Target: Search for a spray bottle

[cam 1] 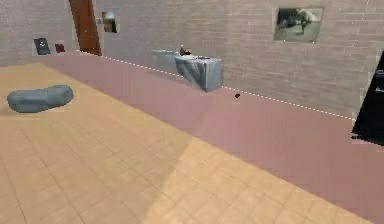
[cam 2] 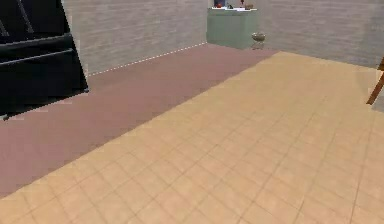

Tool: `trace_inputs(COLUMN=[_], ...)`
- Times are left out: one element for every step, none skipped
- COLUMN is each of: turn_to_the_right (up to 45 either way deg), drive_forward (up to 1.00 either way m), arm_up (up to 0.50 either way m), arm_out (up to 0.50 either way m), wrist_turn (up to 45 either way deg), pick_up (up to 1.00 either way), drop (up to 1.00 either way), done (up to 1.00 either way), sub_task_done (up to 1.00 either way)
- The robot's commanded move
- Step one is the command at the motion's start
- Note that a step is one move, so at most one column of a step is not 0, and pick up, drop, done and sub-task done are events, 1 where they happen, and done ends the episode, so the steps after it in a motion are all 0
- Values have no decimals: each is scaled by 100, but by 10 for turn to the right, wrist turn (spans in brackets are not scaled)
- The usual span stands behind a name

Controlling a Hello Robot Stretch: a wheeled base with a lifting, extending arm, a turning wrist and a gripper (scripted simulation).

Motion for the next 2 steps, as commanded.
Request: trace_inputs(turn_to_the_right=[-330, 0], drive_forward=[0, 5], arm_up=[0, 0], arm_out=[0, 0], wrist_turn=[0, 0], pick_up=[0, 0], drop=[0, 0], done=[0, 0], sub_task_done=[0, 0])
